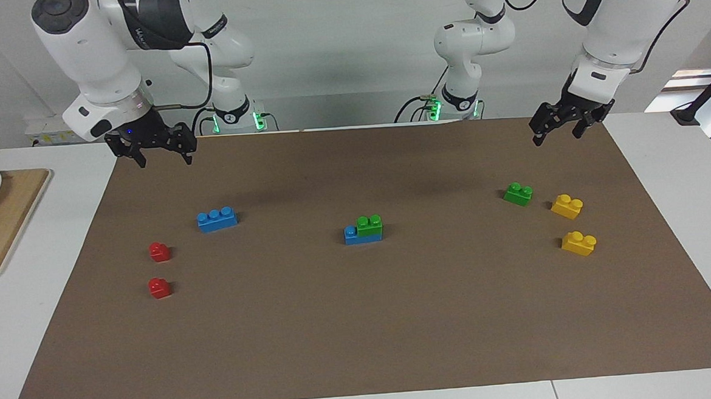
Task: Remove green block with left arm and hold with right
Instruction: 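Move both grippers toward the joined green-and-blue brick in the middle, then lower the left gripper onto the green end while the right gripper approaches, then grasp the blue end with the right gripper while the left gripper holds green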
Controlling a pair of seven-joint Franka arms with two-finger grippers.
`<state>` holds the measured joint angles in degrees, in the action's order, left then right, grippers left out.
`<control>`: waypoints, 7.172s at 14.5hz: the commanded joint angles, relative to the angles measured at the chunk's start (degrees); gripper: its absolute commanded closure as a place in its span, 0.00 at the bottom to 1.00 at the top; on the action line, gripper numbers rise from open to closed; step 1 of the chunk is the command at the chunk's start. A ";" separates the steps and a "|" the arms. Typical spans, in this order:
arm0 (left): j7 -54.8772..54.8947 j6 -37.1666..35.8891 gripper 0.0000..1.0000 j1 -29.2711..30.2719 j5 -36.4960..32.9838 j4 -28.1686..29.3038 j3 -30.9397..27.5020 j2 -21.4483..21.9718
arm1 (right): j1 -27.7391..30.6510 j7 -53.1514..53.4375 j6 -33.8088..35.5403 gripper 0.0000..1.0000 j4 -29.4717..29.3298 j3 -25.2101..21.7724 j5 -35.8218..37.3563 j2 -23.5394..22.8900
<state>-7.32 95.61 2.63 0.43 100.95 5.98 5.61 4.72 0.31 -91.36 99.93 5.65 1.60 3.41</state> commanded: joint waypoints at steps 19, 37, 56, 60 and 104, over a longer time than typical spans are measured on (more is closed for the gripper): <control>-53.26 8.18 0.00 -10.43 1.15 5.92 0.34 2.48 | 0.29 44.90 -9.54 0.02 0.18 -0.02 -6.42 -4.72; -115.27 24.53 0.00 -28.55 0.98 4.43 0.17 -13.16 | -8.58 79.49 -25.07 0.02 6.85 0.42 -32.88 -15.27; -129.60 29.89 0.00 -35.32 -4.83 -0.94 0.08 -28.11 | -15.79 70.00 -39.06 0.02 9.76 0.42 -51.79 -23.35; -130.93 31.48 0.00 -35.59 -5.62 -0.15 0.08 -28.20 | -17.55 67.11 -41.97 0.02 9.67 0.42 -53.19 -25.55; -131.98 33.93 0.33 -35.50 -5.70 1.44 -0.09 -28.11 | -26.16 66.84 -57.52 1.00 10.37 0.33 -55.83 -30.48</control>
<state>-138.02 127.58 -32.03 -4.22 101.32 6.66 -22.91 -20.94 68.37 -146.43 109.95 5.92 -52.60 -26.69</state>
